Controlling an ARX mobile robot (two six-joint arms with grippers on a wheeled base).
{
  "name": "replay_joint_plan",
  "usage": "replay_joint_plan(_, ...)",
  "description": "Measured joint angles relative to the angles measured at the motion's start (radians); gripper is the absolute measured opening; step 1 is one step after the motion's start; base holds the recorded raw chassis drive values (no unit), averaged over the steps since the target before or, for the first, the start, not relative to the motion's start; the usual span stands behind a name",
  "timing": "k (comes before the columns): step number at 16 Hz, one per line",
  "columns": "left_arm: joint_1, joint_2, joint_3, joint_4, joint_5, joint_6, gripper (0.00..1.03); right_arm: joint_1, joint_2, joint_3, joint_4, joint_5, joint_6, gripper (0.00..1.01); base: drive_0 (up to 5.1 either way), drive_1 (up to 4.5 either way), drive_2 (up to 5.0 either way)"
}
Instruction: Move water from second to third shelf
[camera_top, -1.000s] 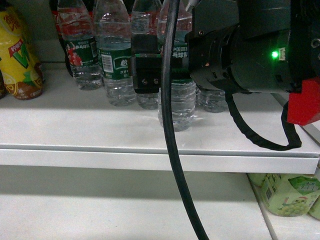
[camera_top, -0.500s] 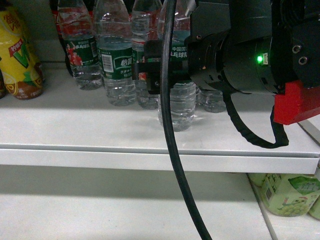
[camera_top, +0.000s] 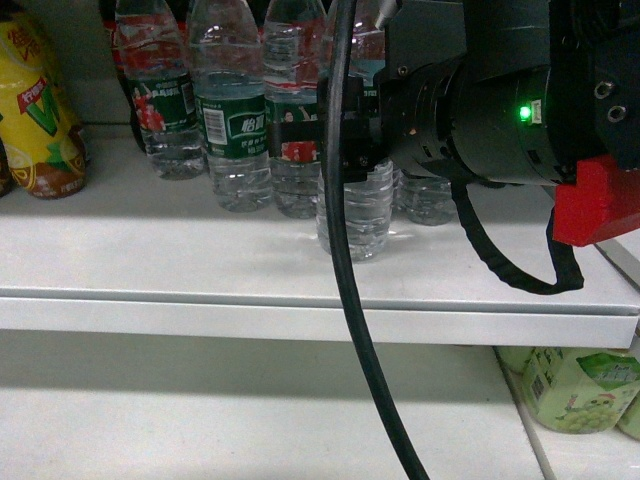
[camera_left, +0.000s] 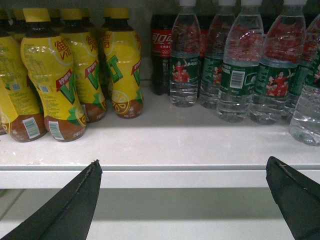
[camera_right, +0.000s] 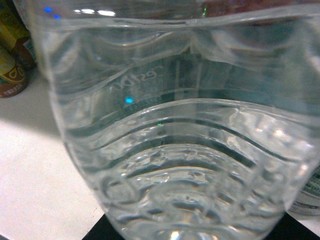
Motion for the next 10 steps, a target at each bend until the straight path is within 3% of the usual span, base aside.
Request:
replay_joint_plan(3,0.000,0.000,0.000,0.000,0.000,0.000,0.98,0.000,-0.070,-0.063,-0.028,-0.024,0.000,0.39,0.0,0.00,0.0)
replay_joint_plan(4,0.000,0.000,0.000,0.000,0.000,0.000,0.98,-0.019,-0.182,-0.172,-0.052,-0.055,-0.018,0.39,0.0,0.00,0.0)
replay_joint_plan(5,0.000,0.000,0.000,0.000,0.000,0.000,0.98,-0.090,-0.336,-0.309,-0.078,-0.082,-0.060,0.39,0.0,0.00,0.0)
replay_joint_plan(8,0.000,0.000,0.000,0.000,0.000,0.000,0.98,-0.177,-0.473,-0.409,-0.103,-0.108,-0.065,0.39,0.0,0.00,0.0)
replay_joint_plan(10,0.000,0.000,0.000,0.000,0.000,0.000,0.98,-0.260,-0.597,-0.494,-0.128,-0.148,-0.080,0.38,0.0,0.00,0.0)
